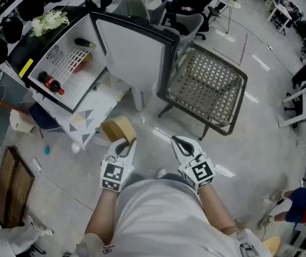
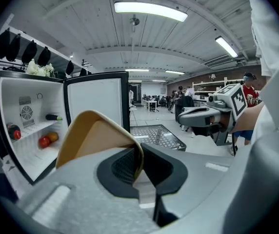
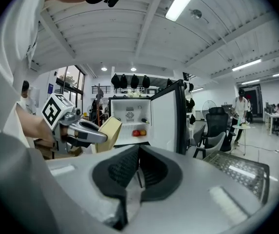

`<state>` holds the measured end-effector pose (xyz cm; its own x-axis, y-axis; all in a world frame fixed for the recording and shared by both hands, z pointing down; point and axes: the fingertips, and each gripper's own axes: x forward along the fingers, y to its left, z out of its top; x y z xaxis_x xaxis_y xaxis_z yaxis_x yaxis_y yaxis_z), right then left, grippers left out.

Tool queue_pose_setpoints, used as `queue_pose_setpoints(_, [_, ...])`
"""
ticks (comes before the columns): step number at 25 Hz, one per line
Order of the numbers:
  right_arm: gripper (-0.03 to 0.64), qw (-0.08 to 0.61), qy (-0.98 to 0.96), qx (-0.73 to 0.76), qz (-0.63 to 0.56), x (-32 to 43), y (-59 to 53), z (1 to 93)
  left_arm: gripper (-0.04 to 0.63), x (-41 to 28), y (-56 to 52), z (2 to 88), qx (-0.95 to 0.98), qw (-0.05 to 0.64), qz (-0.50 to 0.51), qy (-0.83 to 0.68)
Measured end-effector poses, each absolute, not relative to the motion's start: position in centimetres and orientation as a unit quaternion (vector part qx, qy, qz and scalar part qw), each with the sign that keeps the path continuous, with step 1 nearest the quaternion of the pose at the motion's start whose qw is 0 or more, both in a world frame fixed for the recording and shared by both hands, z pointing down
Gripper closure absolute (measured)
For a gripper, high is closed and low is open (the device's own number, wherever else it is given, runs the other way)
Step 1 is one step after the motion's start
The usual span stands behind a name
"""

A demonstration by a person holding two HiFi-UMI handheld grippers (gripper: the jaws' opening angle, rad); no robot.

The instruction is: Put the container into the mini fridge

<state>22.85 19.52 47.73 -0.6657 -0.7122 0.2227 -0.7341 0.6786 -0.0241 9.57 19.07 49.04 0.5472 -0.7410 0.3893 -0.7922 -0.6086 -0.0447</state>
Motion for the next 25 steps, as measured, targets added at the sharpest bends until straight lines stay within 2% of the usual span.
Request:
queue_pose_setpoints(10, [0.614,0.098,-0.913,0.388,0.077,24.0,16.4,49.0,0.575,11.0,17.3,50.6,0.87,0.083,0.194,-0.447])
queue_pose_setpoints(25, [0.614,0.123,-0.906,0.399,0.067,15.1,5.5,48.1,0.575,2.1,5.8,51.2,0.878,0.095,0.182,-0.433])
